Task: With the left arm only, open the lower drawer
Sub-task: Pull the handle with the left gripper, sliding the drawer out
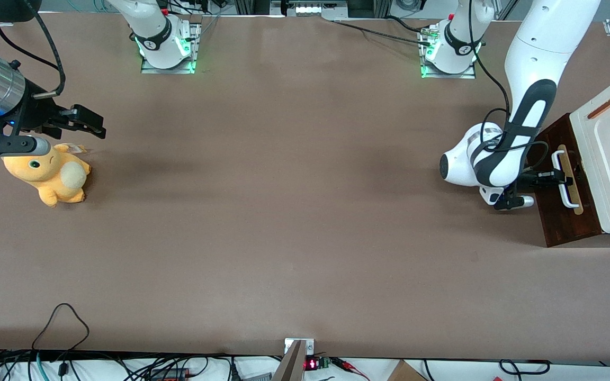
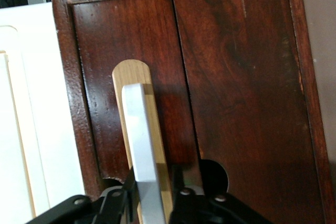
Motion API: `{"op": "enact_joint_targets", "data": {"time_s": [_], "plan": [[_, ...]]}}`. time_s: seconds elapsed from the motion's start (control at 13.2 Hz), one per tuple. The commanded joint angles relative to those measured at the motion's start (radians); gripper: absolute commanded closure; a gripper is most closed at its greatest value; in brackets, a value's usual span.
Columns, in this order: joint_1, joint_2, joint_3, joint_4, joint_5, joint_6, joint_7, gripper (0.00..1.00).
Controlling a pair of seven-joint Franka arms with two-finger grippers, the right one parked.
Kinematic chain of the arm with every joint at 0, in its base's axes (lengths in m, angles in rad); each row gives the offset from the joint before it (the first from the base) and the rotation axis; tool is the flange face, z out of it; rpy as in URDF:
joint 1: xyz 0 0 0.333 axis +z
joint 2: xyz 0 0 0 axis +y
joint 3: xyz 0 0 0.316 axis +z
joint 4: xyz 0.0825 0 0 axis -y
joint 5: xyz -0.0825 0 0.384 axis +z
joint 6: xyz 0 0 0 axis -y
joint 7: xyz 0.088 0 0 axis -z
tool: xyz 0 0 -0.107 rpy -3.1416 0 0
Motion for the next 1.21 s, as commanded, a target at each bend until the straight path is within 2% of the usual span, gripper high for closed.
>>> {"op": "enact_joint_targets", "data": {"time_s": [0.0,0.08,0.45,1.14], "plan": [[0.003,-0.025,0.002,-0.017,0.02,0.01,0.012,0.95],[0.003,-0.026,0.002,-0.017,0.02,0.01,0.011,1.0],[-0.014,-0.037,-0.015,-0.014,0.013,0.01,0.021,1.0],[-0.071,-0.037,-0.122,0.001,-0.043,0.015,0.022,1.0]]}}
